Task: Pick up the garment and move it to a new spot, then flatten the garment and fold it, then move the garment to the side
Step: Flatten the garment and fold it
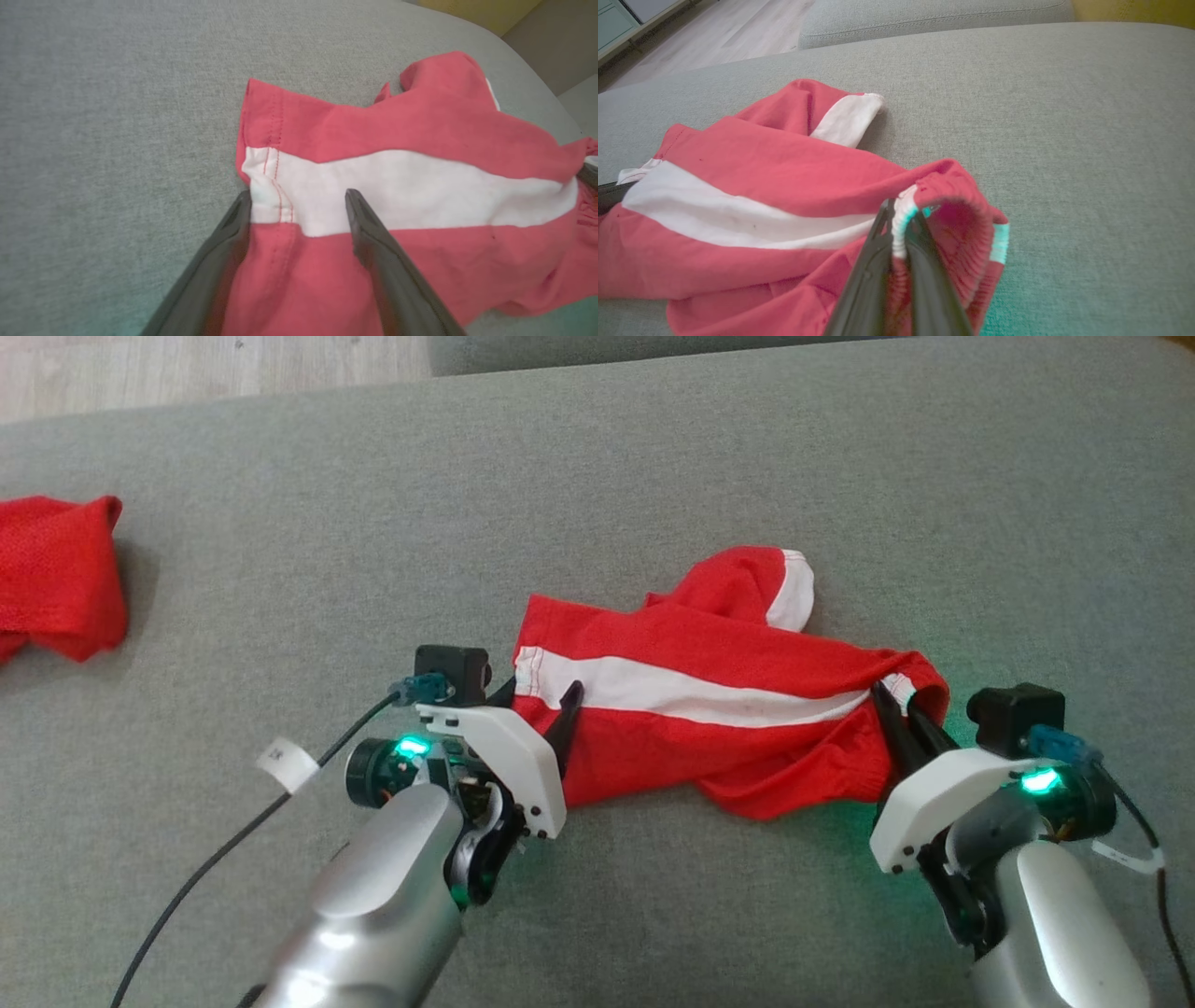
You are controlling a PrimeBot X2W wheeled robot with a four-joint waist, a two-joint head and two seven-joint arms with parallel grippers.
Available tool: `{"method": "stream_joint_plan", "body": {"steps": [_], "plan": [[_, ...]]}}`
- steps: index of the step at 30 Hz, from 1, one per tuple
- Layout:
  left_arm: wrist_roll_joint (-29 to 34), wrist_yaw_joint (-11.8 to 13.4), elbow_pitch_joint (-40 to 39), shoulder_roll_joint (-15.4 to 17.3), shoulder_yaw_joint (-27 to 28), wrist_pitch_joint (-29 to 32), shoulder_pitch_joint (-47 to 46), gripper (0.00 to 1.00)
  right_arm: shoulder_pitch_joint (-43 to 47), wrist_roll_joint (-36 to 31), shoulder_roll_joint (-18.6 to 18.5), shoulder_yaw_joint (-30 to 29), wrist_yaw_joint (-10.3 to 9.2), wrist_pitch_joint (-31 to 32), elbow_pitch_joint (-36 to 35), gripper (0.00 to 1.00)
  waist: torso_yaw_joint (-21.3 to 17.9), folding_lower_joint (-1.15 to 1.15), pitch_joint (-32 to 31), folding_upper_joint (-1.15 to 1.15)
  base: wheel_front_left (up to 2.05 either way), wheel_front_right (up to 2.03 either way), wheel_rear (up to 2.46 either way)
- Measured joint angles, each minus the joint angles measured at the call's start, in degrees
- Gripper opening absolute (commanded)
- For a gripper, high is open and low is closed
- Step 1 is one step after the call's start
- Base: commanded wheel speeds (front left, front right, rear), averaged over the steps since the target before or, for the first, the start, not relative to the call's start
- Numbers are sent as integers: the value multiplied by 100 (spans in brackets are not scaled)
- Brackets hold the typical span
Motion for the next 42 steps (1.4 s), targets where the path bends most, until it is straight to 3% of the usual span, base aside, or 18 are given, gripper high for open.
{"method": "stream_joint_plan", "body": {"steps": [12,13,15,16,18,19,21,22,34,42], "plan": [[58,151,-223,2,-153,-79,-1,100,3,0,-1,-23,0,-24,58,0,25,0,-60,0,0,0,0],[59,158,-222,8,-154,-58,-1,96,3,0,-1,-20,0,-24,58,0,17,0,-56,0,0,0,0],[58,221,-209,20,-146,-37,-1,73,3,0,-1,-9,0,-24,59,0,-9,0,-46,0,0,0,0],[57,253,-200,19,-142,-36,-1,55,2,0,-1,-2,0,-25,59,0,-21,0,-39,0,0,0,0],[51,258,-154,20,-134,-31,-1,40,2,0,-1,16,0,-25,59,0,-49,0,-24,0,0,0,0],[51,285,-136,22,-133,-31,-1,40,1,0,-1,27,0,-26,59,0,-63,0,-17,0,0,0,0],[49,310,-119,24,-108,-51,-1,16,1,0,-1,44,0,-69,59,0,-89,0,-6,0,0,0,0],[49,321,-119,22,-71,-97,-2,0,1,0,-1,43,0,-69,59,0,-96,0,-2,0,0,0,0],[2,311,-542,155,134,-877,7,0,-1,-16,-3,-57,0,-222,-140,0,41,0,-180,0,0,0,0],[59,510,-1737,493,369,-1251,108,0,-1,131,-358,48,0,-97,-1161,0,243,0,-719,0,0,0,0]]}}
